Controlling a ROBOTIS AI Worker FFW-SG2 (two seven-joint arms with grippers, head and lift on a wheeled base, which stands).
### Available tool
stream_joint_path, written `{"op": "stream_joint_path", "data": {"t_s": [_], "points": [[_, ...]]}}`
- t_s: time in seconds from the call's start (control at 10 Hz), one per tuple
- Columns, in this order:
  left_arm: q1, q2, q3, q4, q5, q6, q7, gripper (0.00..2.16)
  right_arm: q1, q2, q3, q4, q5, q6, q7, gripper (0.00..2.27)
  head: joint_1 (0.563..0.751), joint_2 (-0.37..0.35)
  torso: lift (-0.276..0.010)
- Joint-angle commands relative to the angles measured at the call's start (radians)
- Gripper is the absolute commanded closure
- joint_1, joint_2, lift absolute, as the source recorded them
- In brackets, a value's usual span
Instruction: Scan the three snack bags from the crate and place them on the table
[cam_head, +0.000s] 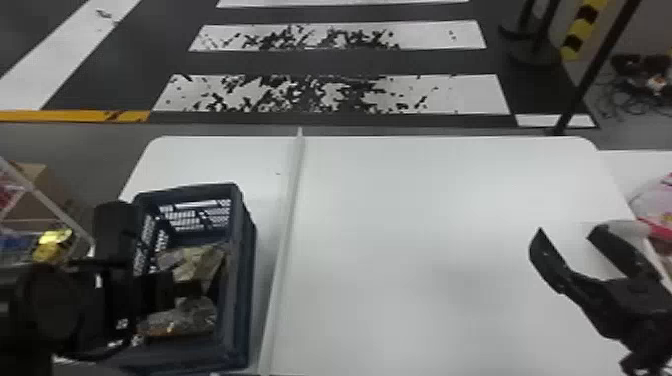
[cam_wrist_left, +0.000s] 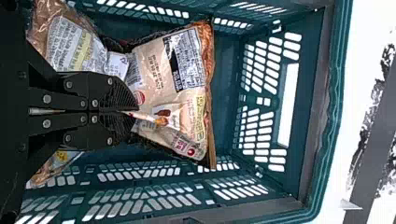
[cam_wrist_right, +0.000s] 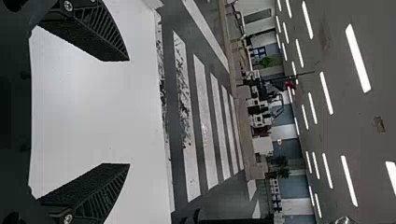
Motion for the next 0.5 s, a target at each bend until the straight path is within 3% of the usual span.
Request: {"op": "stream_joint_path", "data": {"t_s": [0.0, 0.4], "points": [[0.007, -0.006, 0.008, -0.011, 0.0, 0.004, -0.013, 2.06, 0.009, 0.002, -0.004, -0.008, -0.001, 0.006, 0.0, 0.08, 0.695, 0.099, -0.062], [0.033, -0.009, 0.033, -0.037, 0.0, 0.004, -0.047, 2.06, 0.014, 0.008, -0.008, -0.014, -0.003, 0.018, -0.002, 0.08, 0.695, 0.094, -0.062]]}}
